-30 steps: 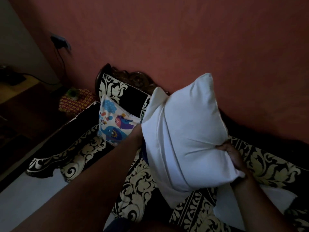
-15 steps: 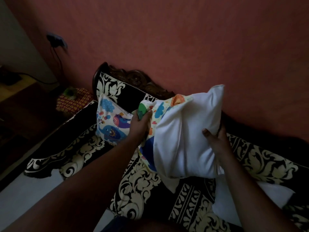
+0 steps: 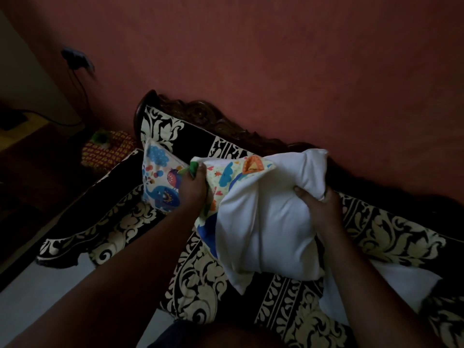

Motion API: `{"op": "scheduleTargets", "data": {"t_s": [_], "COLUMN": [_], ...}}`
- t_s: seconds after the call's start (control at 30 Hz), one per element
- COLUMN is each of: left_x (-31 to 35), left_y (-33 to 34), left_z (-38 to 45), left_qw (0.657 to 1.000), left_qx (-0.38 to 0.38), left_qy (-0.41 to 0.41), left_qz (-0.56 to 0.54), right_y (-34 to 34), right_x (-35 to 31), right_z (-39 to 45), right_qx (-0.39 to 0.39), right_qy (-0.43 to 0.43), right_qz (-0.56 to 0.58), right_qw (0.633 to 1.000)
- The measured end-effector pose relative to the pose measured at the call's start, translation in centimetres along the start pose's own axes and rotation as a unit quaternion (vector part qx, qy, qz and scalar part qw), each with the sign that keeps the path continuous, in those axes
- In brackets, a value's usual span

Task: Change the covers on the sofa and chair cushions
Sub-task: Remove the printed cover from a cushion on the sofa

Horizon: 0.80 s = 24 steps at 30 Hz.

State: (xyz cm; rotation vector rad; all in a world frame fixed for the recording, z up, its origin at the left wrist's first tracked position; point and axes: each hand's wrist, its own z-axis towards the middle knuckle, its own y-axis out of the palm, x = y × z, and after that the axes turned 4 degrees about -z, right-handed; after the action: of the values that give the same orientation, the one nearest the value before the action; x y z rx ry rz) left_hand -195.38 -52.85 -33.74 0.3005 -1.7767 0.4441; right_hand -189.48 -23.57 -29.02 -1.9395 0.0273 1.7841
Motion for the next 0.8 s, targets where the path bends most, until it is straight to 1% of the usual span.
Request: {"op": "scheduleTargets", "data": {"t_s": [0.07, 0.2, 0.3, 0.37, 0.43, 0.53, 0.57, 0.6, 0.67, 0.73, 0.77, 0.8], "left_x": [-0.7, -2.3, -2.4, -1.9, -1.8, -2.6, -2.7, -2.4, -1.2, 0.8, 1.1, 1.2], "left_y": [-0.8, -3.4, -4.5, -4.9, -6.1, -8.3, -8.2, -7.7, -5.1, -1.9, -0.5, 0.6], "left_z": [0.5, 2.1, 2.8, 2.9, 3.4, 4.6, 4.7, 4.2, 2.6, 0.6, 0.0, -0.4], "left_qw": [0.999, 0.994, 0.983, 0.974, 0.968, 0.957, 0.959, 0.967, 0.985, 0.991, 0.987, 0.982], "left_qx": [0.018, 0.032, 0.042, 0.066, 0.101, 0.141, 0.131, 0.108, 0.038, -0.059, -0.113, -0.164], "left_qy": [-0.01, -0.044, -0.045, -0.045, -0.067, -0.133, -0.136, -0.116, -0.089, -0.107, -0.11, -0.094], "left_qz": [0.034, 0.097, 0.171, 0.214, 0.222, 0.218, 0.214, 0.198, 0.141, 0.047, 0.012, 0.0], "right_y": [0.0, -1.1, -2.1, -2.8, -3.8, -5.8, -6.2, -6.4, -5.9, -4.8, -4.3, -3.8], "right_x": [0.4, 1.3, 1.5, 1.5, 1.4, 1.5, 1.4, 1.2, 0.6, 0.0, -0.2, -0.3], "right_z": [-0.3, -0.7, -0.8, -0.8, -0.7, -0.4, -0.3, -0.3, -0.5, -0.8, -1.1, -1.4], "right_qx": [0.006, 0.06, 0.062, 0.071, 0.086, 0.108, 0.103, 0.096, 0.074, 0.046, 0.036, 0.021], "right_qy": [-0.007, 0.023, 0.024, 0.024, 0.02, 0.024, 0.024, 0.023, 0.019, 0.014, 0.015, 0.014], "right_qz": [0.004, 0.051, 0.087, 0.109, 0.133, 0.178, 0.189, 0.192, 0.186, 0.179, 0.173, 0.17], "right_qw": [1.0, 0.997, 0.994, 0.991, 0.987, 0.978, 0.976, 0.976, 0.98, 0.983, 0.984, 0.985]}}
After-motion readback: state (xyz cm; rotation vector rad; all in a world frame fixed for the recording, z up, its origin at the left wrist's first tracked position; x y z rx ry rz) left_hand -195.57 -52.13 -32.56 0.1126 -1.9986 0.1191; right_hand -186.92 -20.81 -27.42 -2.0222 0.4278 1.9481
